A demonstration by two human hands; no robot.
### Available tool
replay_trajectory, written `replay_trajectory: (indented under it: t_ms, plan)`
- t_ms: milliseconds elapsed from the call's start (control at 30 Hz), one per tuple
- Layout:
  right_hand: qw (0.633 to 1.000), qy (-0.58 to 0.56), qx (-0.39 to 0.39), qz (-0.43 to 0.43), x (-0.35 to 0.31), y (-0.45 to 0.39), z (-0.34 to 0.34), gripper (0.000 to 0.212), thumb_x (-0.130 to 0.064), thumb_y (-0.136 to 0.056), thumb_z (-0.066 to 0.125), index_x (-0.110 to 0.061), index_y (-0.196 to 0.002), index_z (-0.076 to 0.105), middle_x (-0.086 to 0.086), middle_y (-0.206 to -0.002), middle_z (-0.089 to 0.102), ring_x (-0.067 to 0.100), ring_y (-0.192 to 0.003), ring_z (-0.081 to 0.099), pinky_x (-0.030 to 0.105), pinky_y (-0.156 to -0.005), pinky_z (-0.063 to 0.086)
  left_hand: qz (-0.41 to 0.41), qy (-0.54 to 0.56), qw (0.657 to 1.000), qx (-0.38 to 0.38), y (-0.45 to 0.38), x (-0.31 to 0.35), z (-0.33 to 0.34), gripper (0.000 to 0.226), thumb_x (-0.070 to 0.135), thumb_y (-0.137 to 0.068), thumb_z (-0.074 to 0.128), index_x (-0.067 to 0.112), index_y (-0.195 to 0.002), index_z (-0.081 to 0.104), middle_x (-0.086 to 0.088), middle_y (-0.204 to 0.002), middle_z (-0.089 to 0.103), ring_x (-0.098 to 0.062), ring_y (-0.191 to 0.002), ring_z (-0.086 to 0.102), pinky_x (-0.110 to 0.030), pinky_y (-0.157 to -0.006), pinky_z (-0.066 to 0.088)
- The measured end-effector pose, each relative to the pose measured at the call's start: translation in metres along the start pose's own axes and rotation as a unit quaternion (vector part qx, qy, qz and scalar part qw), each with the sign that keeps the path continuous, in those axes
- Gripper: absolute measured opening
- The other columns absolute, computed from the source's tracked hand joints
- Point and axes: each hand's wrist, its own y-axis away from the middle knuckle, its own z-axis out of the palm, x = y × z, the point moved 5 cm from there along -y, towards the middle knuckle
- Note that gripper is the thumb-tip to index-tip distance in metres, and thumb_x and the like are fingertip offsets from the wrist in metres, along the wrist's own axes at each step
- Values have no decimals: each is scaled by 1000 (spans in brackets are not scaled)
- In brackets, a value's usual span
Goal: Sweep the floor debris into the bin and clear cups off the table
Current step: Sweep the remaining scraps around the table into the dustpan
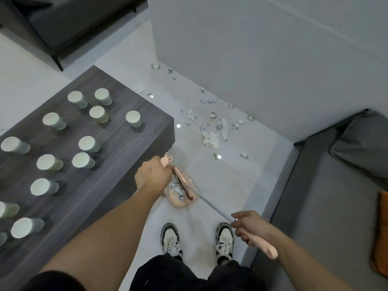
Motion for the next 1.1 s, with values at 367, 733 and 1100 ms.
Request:
replay_trajectory:
  t_ms: [367, 733, 1100]
  plan:
    - [989, 103, -26, -103, -68, -37, -86, 55, -7, -84, 68, -12, -136, 50, 12, -61, 57, 16, -39, 48, 22, -40, 38, -166, 49, 984, 39, 81, -25, 12, 30, 54, -72, 58, 24, -72, 58, 5, -68, 60, -18, -63, 55, -27, -54, 37]
    - [937, 321, -87, -107, -46, -44, -73, 31, 1, -89, 56, 5, -119, 56, 15, -77, 54, 22, -51, 51, 21, -39, 41, -273, 74, 955, 90, 165, 9, 63, 27, 50, -81, 56, 24, -74, 57, 7, -62, 53, -16, -57, 48, -26, -51, 30]
    - [981, 164, -95, -46, -10, -3, -114, 32, -9, -81, 70, -9, -112, 61, 11, -61, 55, 16, -44, 45, 21, -43, 31, -247, 92, 962, 74, 144, 7, 45, 24, 46, -84, 61, 23, -76, 60, 3, -68, 59, -17, -60, 52, -26, -54, 35]
